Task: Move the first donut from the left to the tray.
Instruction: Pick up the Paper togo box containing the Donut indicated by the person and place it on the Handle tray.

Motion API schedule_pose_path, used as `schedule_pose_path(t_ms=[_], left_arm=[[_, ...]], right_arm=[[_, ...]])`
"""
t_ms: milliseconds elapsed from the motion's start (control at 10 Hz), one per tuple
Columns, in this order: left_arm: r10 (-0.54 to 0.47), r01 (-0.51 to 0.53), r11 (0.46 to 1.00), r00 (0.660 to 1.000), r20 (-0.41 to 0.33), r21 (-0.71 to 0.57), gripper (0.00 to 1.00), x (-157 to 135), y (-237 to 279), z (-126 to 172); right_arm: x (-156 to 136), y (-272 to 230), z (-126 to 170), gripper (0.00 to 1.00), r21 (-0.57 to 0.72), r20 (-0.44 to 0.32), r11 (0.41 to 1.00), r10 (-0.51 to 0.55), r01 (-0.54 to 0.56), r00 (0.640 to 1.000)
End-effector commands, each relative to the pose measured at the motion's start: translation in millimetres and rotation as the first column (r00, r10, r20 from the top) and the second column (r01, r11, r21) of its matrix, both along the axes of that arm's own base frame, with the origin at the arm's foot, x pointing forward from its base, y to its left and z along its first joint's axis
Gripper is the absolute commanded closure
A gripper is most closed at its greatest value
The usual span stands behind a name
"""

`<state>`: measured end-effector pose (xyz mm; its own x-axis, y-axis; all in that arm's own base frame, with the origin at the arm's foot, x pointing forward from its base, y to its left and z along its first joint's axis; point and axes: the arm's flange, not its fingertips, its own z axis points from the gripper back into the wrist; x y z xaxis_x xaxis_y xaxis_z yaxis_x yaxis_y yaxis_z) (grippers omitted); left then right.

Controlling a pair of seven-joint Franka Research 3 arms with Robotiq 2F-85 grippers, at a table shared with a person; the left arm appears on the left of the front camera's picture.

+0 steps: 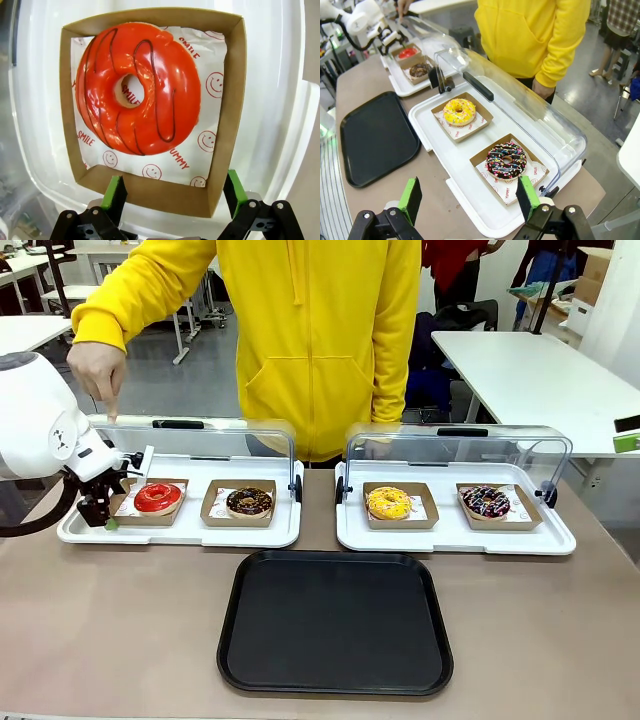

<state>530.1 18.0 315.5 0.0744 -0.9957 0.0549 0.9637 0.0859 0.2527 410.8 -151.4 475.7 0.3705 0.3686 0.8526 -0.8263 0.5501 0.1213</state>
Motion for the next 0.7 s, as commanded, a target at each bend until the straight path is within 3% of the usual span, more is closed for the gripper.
schedule_pose_path(t_ms=[0,100,200,300,500,600], left_arm=[[-0.023,0.023,1.000,1.000,-0.021,0.004,0.00,4.3,3.8,-0.6],[-0.027,0.028,0.999,0.999,-0.019,0.021,0.57,3.3,3.1,-0.8],[-0.031,0.032,0.999,0.999,-0.028,0.029,0.58,2.4,2.2,1.0],[-0.040,0.041,0.999,0.998,-0.040,0.024,1.00,1.0,1.5,2.4],[-0.068,0.067,0.998,0.994,-0.085,-0.009,1.00,0.9,1.4,3.5],[-0.053,0.053,0.999,0.995,-0.087,-0.001,0.84,1.8,2.3,4.3]], right_arm=[[2.8,1.1,0.2,0.00,0.022,0.027,1.000,-0.001,0.000,1.000],[2.8,1.1,0.2,0.00,0.022,0.027,1.000,-0.001,0.000,1.000],[2.8,1.1,0.2,0.00,0.022,0.027,1.000,-0.001,0.000,1.000],[2.8,1.1,0.2,0.00,0.022,0.027,1.000,-0.001,0.000,1.000],[2.8,1.1,0.2,0.00,0.022,0.027,1.000,-0.001,0.000,1.000],[2.8,1.1,0.2,0.00,0.022,0.027,1.000,-0.001,0.000,1.000]])
